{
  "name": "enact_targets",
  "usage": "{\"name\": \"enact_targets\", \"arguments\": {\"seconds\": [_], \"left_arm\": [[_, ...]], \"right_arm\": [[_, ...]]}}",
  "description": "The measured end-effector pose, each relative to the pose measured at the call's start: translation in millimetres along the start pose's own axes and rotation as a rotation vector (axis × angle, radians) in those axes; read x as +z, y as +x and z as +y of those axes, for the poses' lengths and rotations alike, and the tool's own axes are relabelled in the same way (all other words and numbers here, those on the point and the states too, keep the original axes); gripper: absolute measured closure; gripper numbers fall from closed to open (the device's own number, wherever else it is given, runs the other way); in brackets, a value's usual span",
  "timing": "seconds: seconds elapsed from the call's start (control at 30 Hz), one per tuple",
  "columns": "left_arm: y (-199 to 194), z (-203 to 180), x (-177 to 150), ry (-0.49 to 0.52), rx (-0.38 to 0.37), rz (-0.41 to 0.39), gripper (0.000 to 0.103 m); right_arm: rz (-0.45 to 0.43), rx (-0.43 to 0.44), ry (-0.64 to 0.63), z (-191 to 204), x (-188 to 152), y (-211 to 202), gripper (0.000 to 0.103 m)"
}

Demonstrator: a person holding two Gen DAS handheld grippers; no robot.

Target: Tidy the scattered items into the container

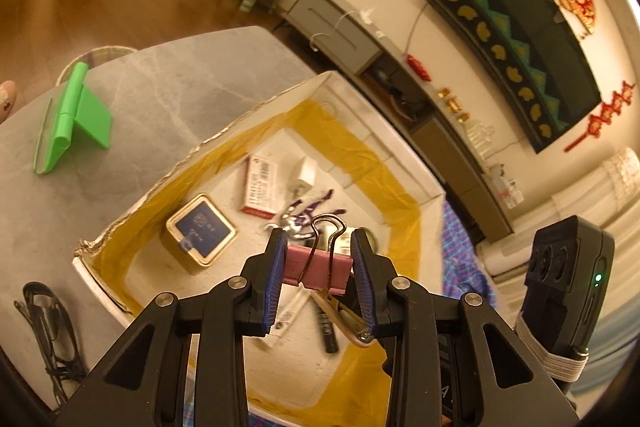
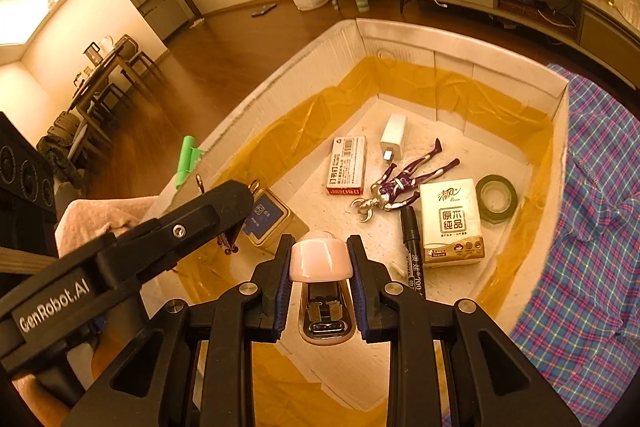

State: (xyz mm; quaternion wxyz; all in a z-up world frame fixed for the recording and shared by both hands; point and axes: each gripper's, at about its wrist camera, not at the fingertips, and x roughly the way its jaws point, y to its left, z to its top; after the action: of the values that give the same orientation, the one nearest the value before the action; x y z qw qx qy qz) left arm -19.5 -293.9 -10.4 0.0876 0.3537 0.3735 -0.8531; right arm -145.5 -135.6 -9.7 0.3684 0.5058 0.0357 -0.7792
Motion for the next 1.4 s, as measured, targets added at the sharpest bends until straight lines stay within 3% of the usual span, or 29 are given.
{"name": "enact_targets", "arguments": {"seconds": [0.43, 0.6, 0.87, 1.2, 1.4], "left_arm": [[20, 7, 0, -0.006, 0.116, 0.053, 0.067], [16, 5, 0, 0.002, 0.093, 0.055, 0.055], [6, -4, -9, 0.054, 0.099, 0.024, 0.053], [-17, -40, -38, 0.252, 0.202, -0.097, 0.052], [-34, -48, -59, 0.32, 0.209, -0.15, 0.051]], "right_arm": [[0.106, -0.054, 0.007, -2, 12, 34, 0.075], [0.08, -0.082, 0.007, -3, 10, 21, 0.062], [0.053, -0.06, 0.025, -7, -6, -11, 0.056], [0.021, -0.143, -0.17, 12, -41, -64, 0.04], [0.005, -0.205, -0.329, 32, -75, -88, 0.037]]}}
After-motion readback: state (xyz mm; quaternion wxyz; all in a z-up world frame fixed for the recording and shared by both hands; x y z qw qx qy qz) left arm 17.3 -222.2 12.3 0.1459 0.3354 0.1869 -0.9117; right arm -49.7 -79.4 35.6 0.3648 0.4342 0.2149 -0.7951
